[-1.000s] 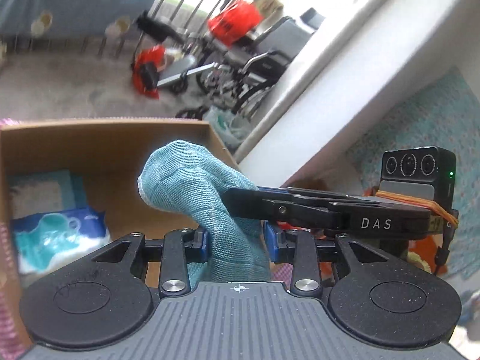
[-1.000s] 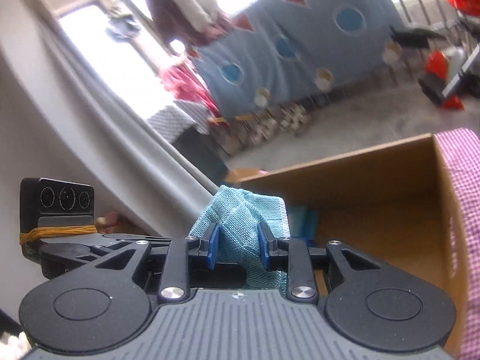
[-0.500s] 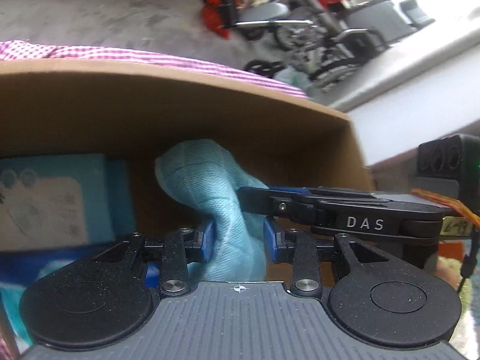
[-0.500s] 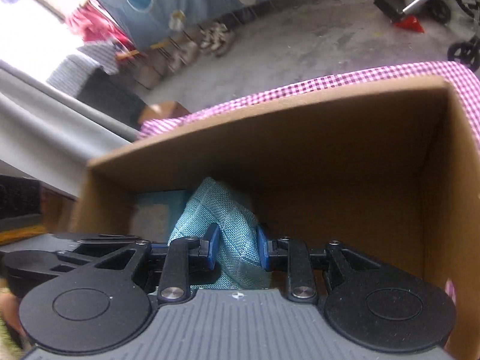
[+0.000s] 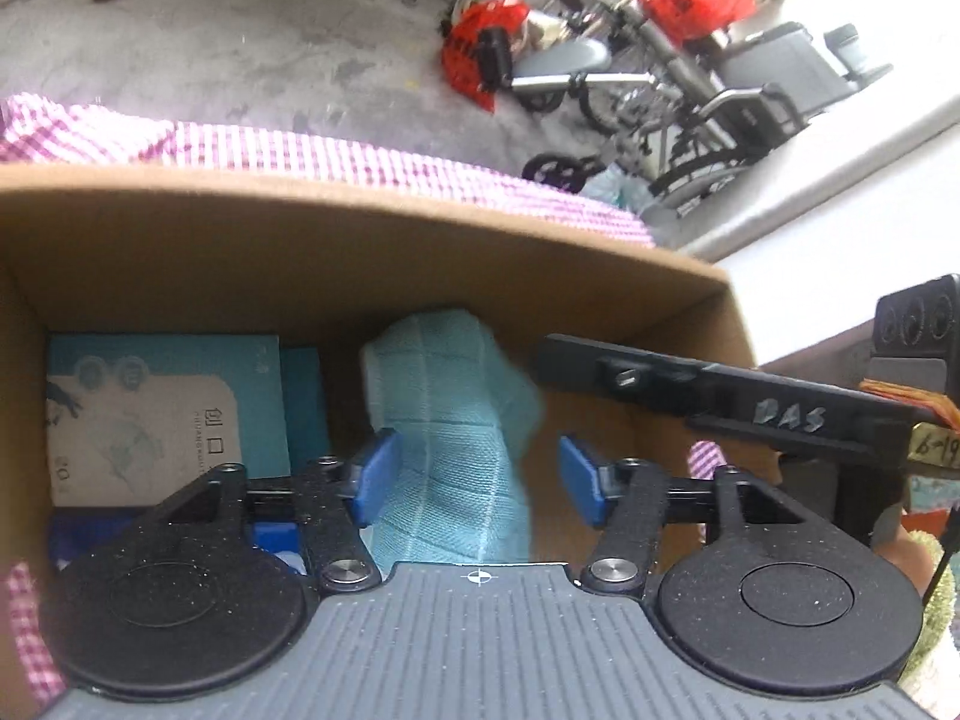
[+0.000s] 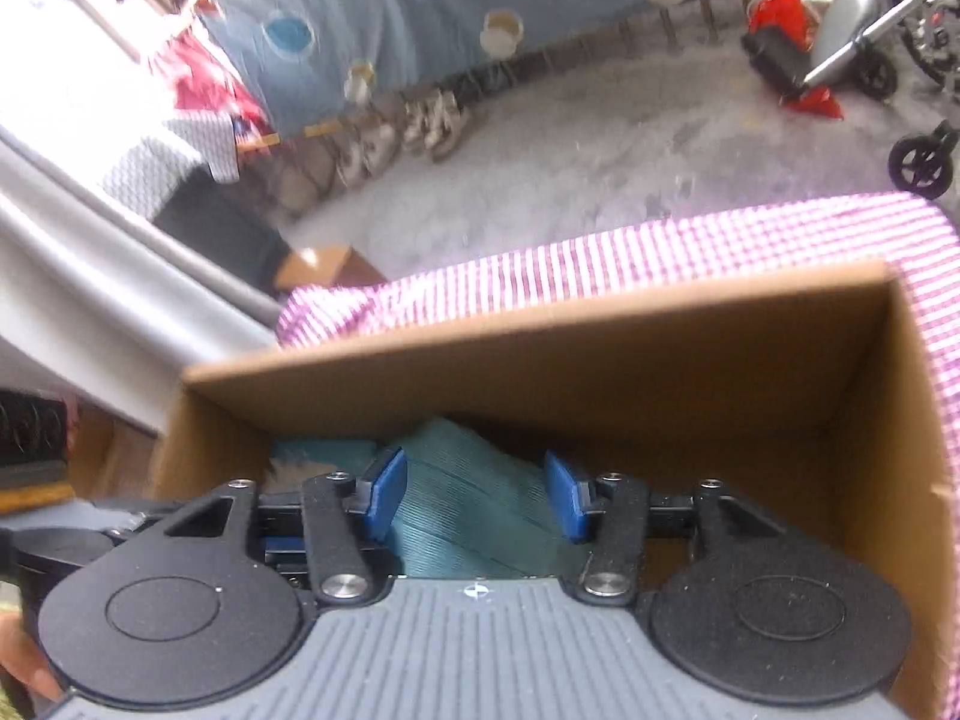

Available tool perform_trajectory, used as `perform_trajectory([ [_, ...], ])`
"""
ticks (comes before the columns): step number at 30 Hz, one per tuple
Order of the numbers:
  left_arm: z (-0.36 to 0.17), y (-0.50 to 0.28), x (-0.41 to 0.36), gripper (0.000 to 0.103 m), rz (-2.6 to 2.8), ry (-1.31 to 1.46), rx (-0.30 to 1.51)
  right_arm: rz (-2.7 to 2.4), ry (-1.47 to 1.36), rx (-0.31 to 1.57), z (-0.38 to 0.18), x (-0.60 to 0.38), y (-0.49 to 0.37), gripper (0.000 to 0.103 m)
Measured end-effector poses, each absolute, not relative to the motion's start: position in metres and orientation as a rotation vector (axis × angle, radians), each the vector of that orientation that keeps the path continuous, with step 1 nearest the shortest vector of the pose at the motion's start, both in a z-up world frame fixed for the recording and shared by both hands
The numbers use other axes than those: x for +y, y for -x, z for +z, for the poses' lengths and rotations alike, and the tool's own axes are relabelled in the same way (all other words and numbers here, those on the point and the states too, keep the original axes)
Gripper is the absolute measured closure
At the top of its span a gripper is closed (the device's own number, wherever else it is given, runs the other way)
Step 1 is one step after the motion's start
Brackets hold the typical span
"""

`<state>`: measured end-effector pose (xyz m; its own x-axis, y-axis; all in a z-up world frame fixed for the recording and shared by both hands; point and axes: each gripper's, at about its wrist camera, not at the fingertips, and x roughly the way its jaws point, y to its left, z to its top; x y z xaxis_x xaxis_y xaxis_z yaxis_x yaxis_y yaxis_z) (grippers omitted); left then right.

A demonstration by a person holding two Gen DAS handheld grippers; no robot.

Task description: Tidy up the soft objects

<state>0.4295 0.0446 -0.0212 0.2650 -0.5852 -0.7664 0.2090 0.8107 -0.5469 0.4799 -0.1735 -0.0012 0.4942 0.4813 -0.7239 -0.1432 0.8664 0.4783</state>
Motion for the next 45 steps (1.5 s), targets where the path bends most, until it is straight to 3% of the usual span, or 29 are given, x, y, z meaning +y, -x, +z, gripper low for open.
perform_trajectory([
  [8, 0.029, -0.387, 0.078, 0.036, -0.521, 0.381, 1.062, 0.348, -0.462, 1.027, 0.02, -0.186, -0.455, 0.042],
  [13, 0.074, -0.338, 0.115, 0.03, -0.476, 0.399, 0.94, 0.304, -0.421, 1.14, 0.006, -0.16, -0.459, 0.03],
  [18, 0.105, -0.268, 0.166, 0.028, -0.425, 0.454, 0.772, 0.199, -0.327, 1.206, -0.016, -0.127, -0.476, 0.029],
  [23, 0.101, -0.213, 0.206, 0.028, -0.353, 0.519, 0.677, 0.124, -0.219, 1.235, -0.037, -0.099, -0.484, 0.029],
  [31, 0.071, -0.173, 0.257, 0.028, -0.275, 0.662, 0.654, 0.15, 0.228, 1.152, -0.045, -0.049, -0.459, 0.082],
  [37, 0.063, -0.167, 0.274, 0.028, -0.26, 0.683, 0.635, -0.008, 0.875, 0.939, -0.051, -0.002, -0.427, 0.085],
  [45, 0.05, -0.157, 0.284, 0.028, -0.227, 0.657, 0.634, 0.024, 0.884, 0.99, -0.085, 0.032, -0.424, 0.083],
])
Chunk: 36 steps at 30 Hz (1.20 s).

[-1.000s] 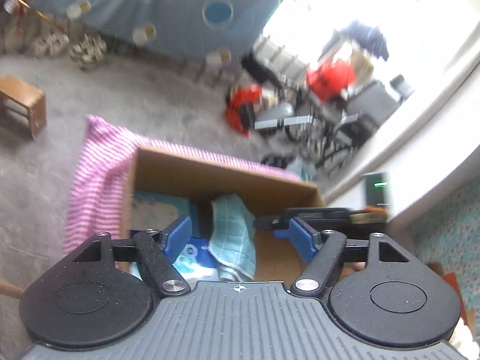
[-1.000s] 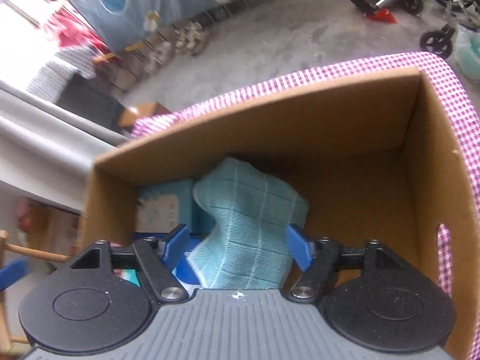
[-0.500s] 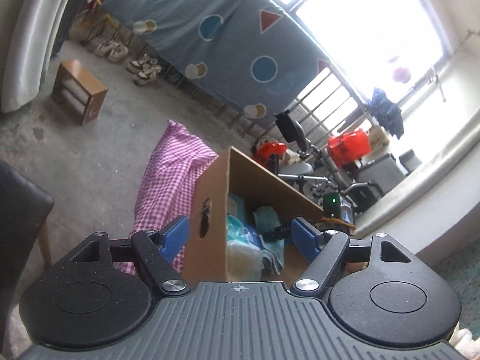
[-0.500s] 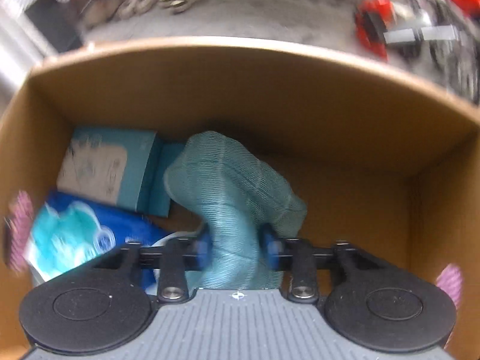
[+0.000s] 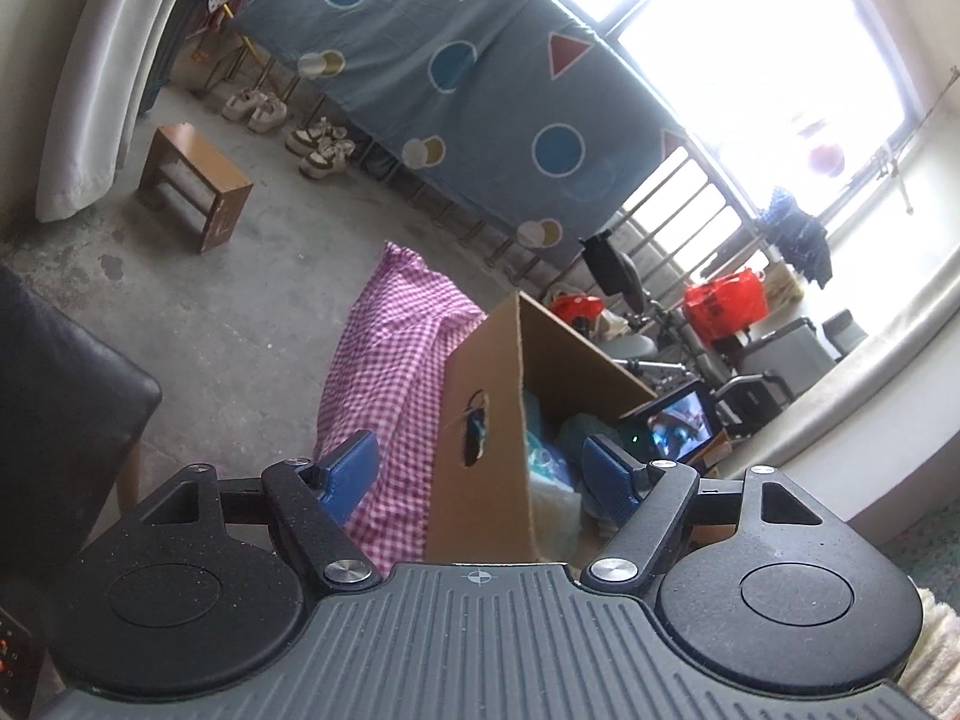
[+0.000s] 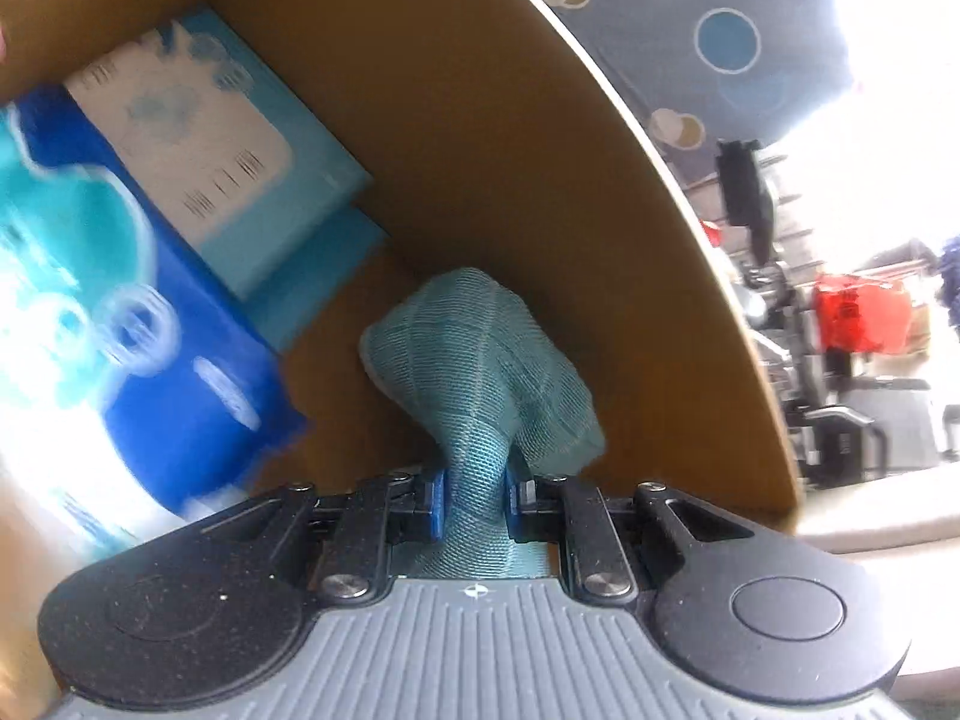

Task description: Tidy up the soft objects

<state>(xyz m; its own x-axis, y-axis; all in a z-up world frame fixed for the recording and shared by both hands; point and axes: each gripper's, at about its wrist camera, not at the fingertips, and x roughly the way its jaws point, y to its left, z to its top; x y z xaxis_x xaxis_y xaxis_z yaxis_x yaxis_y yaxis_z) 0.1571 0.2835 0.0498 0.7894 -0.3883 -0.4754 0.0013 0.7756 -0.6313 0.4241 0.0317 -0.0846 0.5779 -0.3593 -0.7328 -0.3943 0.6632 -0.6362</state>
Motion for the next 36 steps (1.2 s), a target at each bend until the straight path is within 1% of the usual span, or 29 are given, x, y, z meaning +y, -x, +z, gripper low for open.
perform_trajectory([
  [3, 0.043, -0.153, 0.289, 0.028, -0.217, 0.653, 0.645, 0.063, 0.725, 1.02, -0.07, 0.03, -0.43, 0.082],
  [6, 0.04, -0.152, 0.293, 0.028, -0.206, 0.653, 0.652, 0.102, 0.508, 1.053, -0.055, 0.015, -0.441, 0.081],
  [8, 0.039, -0.15, 0.293, 0.028, -0.207, 0.658, 0.652, 0.127, 0.372, 1.067, -0.049, 0.003, -0.446, 0.069],
  [9, 0.039, -0.15, 0.293, 0.028, -0.209, 0.658, 0.652, 0.135, 0.313, 1.084, -0.047, -0.002, -0.448, 0.052],
  [10, 0.04, -0.149, 0.292, 0.028, -0.209, 0.658, 0.653, 0.157, 0.239, 1.092, -0.045, -0.006, -0.45, 0.045],
  [12, 0.04, -0.148, 0.29, 0.028, -0.206, 0.652, 0.655, 0.172, 0.164, 1.098, -0.04, -0.019, -0.452, 0.043],
  [13, 0.04, -0.149, 0.29, 0.028, -0.205, 0.65, 0.657, 0.179, 0.132, 1.097, -0.038, -0.025, -0.454, 0.041],
  [14, 0.04, -0.148, 0.29, 0.027, -0.204, 0.65, 0.659, 0.196, 0.086, 1.095, -0.034, -0.037, -0.457, 0.037],
  [15, 0.039, -0.148, 0.29, 0.027, -0.203, 0.651, 0.66, 0.214, 0.033, 1.091, -0.03, -0.044, -0.457, 0.03],
  [16, 0.039, -0.148, 0.29, 0.025, -0.203, 0.653, 0.66, 0.233, -0.027, 1.082, -0.026, -0.054, -0.454, 0.026],
  [23, 0.041, -0.142, 0.288, 0.02, -0.192, 0.654, 0.652, 0.311, -0.233, 0.971, 0.014, -0.095, -0.428, 0.026],
  [26, 0.044, -0.138, 0.285, 0.014, -0.196, 0.653, 0.651, 0.373, -0.346, 0.908, 0.034, -0.119, -0.408, 0.026],
  [28, 0.047, -0.134, 0.281, 0.007, -0.192, 0.638, 0.649, 0.416, -0.397, 0.864, 0.045, -0.136, -0.395, 0.026],
  [33, 0.055, -0.122, 0.27, 0.002, -0.204, 0.594, 0.658, 0.516, -0.486, 0.746, 0.074, -0.181, -0.327, 0.026],
  [36, 0.055, -0.116, 0.263, 0.001, -0.215, 0.573, 0.667, 0.558, -0.528, 0.678, 0.081, -0.205, -0.279, 0.026],
])
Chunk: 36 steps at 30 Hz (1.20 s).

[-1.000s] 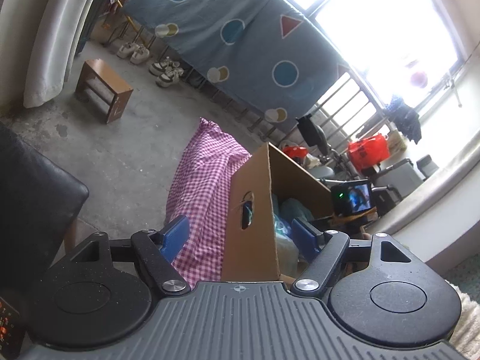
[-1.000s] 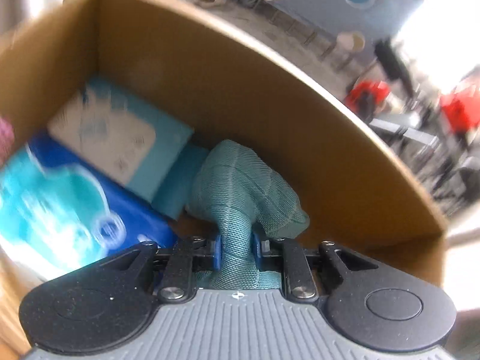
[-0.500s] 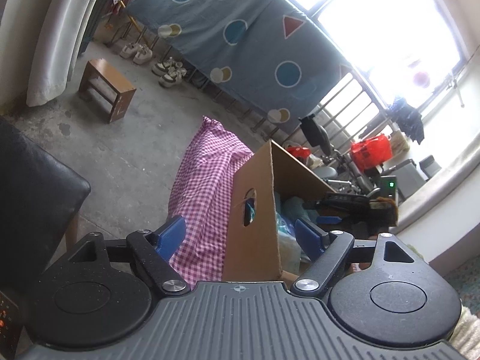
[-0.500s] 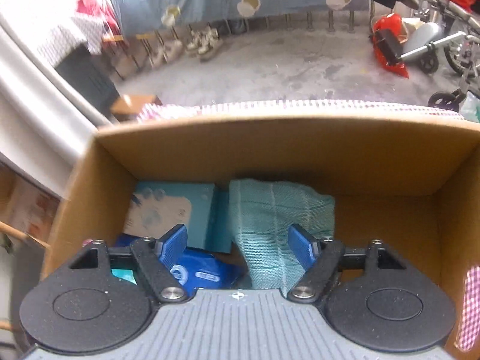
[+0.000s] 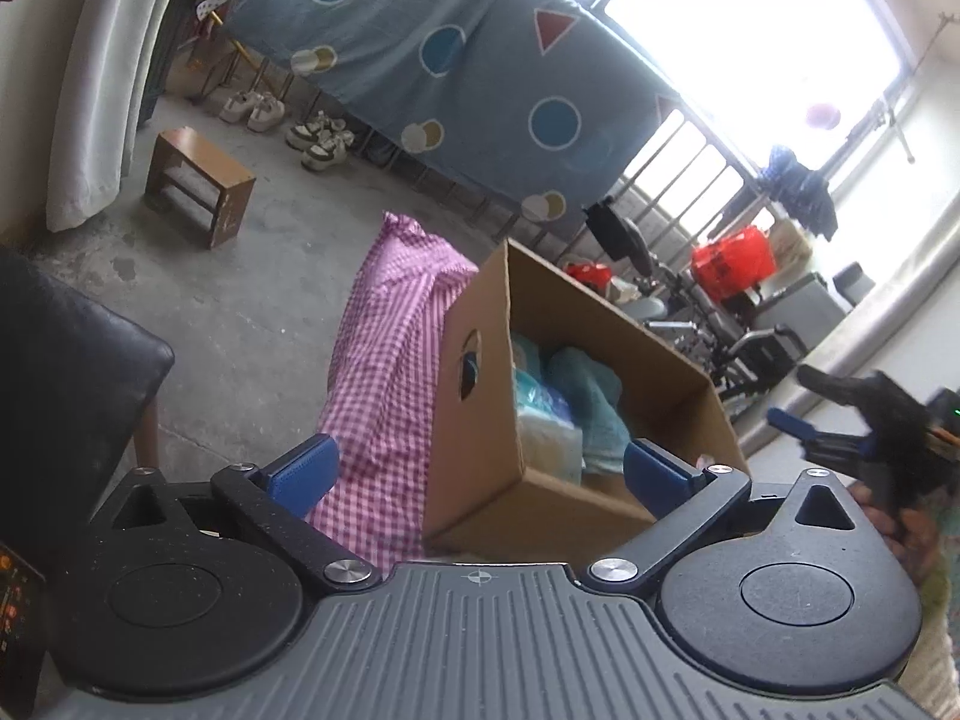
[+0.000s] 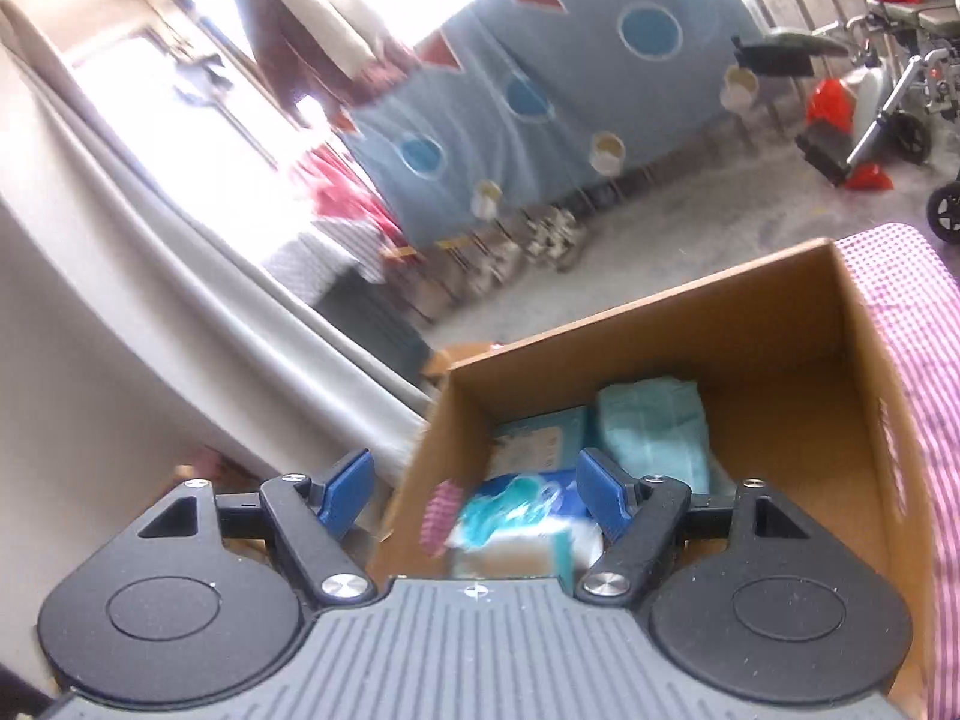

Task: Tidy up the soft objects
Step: 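Withdraw both grippers from the box toward the blue face mask bag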

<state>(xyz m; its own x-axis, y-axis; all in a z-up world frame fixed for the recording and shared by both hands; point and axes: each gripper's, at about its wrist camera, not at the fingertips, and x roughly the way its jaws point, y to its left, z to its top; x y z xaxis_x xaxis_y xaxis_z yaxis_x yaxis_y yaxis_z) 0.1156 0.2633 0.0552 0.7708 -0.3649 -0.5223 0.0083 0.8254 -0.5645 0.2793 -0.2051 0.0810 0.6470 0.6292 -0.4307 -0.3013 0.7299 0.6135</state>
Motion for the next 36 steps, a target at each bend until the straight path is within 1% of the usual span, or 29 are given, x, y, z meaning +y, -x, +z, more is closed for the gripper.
perform_trajectory([
  [4, 0.045, -0.109, 0.251, 0.001, -0.222, 0.538, 0.722, 0.57, -0.522, 0.634, 0.074, -0.217, -0.212, 0.026],
  [8, 0.025, -0.104, 0.237, 0.001, -0.203, 0.496, 0.797, 0.556, -0.478, 0.633, 0.045, -0.202, -0.155, 0.027],
  [9, 0.019, -0.103, 0.232, 0.002, -0.2, 0.482, 0.819, 0.554, -0.468, 0.638, 0.036, -0.191, -0.141, 0.028],
  [11, 0.007, -0.1, 0.222, 0.003, -0.197, 0.449, 0.859, 0.542, -0.433, 0.663, 0.015, -0.172, -0.126, 0.033],
  [13, -0.004, -0.098, 0.21, 0.006, -0.2, 0.409, 0.896, 0.527, -0.39, 0.681, -0.006, -0.151, -0.111, 0.042],
  [15, -0.014, -0.096, 0.195, 0.009, -0.208, 0.352, 0.928, 0.503, -0.356, 0.699, -0.027, -0.134, -0.103, 0.045],
  [17, -0.018, -0.094, 0.181, 0.012, -0.209, 0.297, 0.944, 0.483, -0.311, 0.711, -0.045, -0.12, -0.102, 0.051],
  [19, -0.022, -0.09, 0.168, 0.018, -0.204, 0.23, 0.95, 0.469, -0.264, 0.711, -0.056, -0.111, -0.1, 0.055],
  [20, -0.024, -0.088, 0.162, 0.018, -0.201, 0.2, 0.954, 0.47, -0.248, 0.711, -0.061, -0.109, -0.101, 0.057],
  [21, -0.024, -0.087, 0.156, 0.018, -0.209, 0.17, 0.953, 0.481, -0.234, 0.706, -0.063, -0.108, -0.098, 0.062],
  [27, -0.026, -0.082, 0.139, 0.02, -0.198, 0.11, 0.948, 0.508, -0.108, 0.637, -0.062, -0.108, -0.082, 0.063],
  [31, -0.028, -0.087, 0.139, 0.026, -0.167, 0.104, 0.958, 0.59, -0.164, 0.616, -0.058, -0.122, -0.071, 0.062],
  [35, -0.031, -0.095, 0.144, 0.031, -0.132, 0.11, 0.969, 0.621, -0.191, 0.643, -0.062, -0.124, -0.067, 0.062],
  [36, -0.033, -0.097, 0.146, 0.034, -0.124, 0.114, 0.975, 0.622, -0.198, 0.651, -0.063, -0.123, -0.067, 0.062],
])
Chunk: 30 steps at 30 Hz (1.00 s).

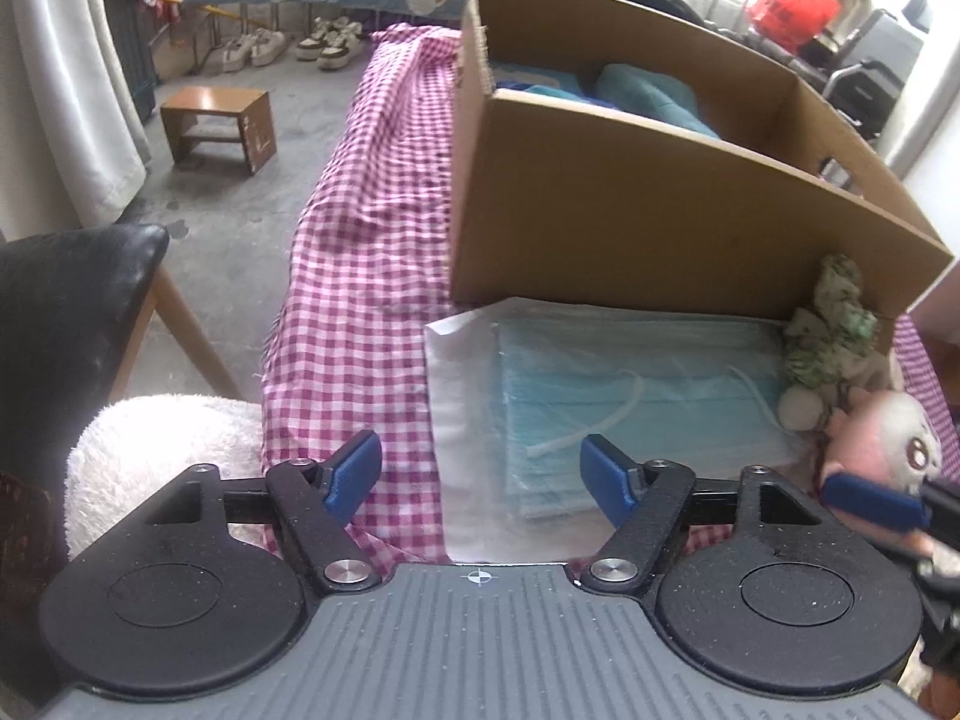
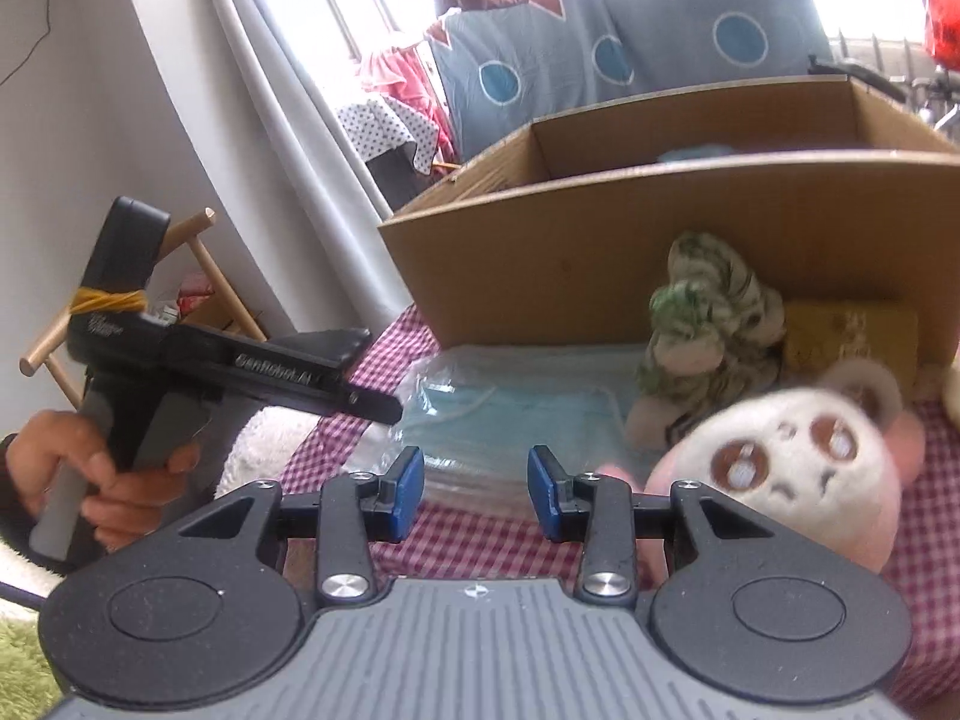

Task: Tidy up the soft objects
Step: 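Withdraw both grippers from the box toward the blue face mask bag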

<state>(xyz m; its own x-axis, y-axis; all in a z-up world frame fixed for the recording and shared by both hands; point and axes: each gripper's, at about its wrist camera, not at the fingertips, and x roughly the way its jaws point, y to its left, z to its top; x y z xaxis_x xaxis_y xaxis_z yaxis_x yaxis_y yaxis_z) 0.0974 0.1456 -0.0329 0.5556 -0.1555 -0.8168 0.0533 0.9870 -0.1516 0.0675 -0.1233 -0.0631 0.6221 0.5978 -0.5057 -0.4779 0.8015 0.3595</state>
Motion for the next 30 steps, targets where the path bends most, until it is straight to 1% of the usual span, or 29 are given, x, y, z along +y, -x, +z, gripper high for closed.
perform_trajectory([
  [1, -0.034, -0.1, 0.146, 0.037, -0.118, 0.119, 0.978, 0.617, -0.201, 0.657, -0.064, -0.122, -0.068, 0.062],
  [3, -0.037, -0.105, 0.15, 0.039, -0.118, 0.137, 0.988, 0.594, -0.199, 0.665, -0.066, -0.121, -0.071, 0.062],
  [6, -0.041, -0.115, 0.154, 0.044, -0.116, 0.172, 1.003, 0.555, -0.174, 0.656, -0.064, -0.12, -0.073, 0.064],
  [8, -0.045, -0.121, 0.157, 0.049, -0.122, 0.196, 1.013, 0.521, -0.125, 0.637, -0.061, -0.119, -0.072, 0.064],
  [11, -0.049, -0.128, 0.16, 0.051, -0.143, 0.224, 1.036, 0.47, -0.035, 0.614, -0.061, -0.116, -0.071, 0.064],
  [17, -0.05, -0.133, 0.164, 0.07, -0.165, 0.262, 1.022, 0.442, 0.005, 0.603, -0.062, -0.111, -0.079, 0.064],
  [18, -0.05, -0.133, 0.164, 0.077, -0.167, 0.266, 1.019, 0.438, 0.008, 0.602, -0.062, -0.11, -0.08, 0.064],
  [19, -0.051, -0.133, 0.165, 0.082, -0.174, 0.272, 1.018, 0.435, 0.008, 0.602, -0.062, -0.109, -0.082, 0.064],
  [23, -0.052, -0.13, 0.172, 0.095, -0.176, 0.324, 1.002, 0.416, 0.006, 0.602, -0.06, -0.108, -0.086, 0.064],
  [24, -0.052, -0.128, 0.174, 0.103, -0.181, 0.342, 0.993, 0.412, 0.005, 0.603, -0.061, -0.108, -0.087, 0.064],
  [27, -0.045, -0.122, 0.177, 0.103, -0.157, 0.309, 0.956, 0.402, 0.011, 0.61, -0.06, -0.106, -0.091, 0.064],
  [30, -0.042, -0.115, 0.188, 0.103, -0.164, 0.345, 0.938, 0.394, 0.021, 0.615, -0.06, -0.104, -0.094, 0.064],
])
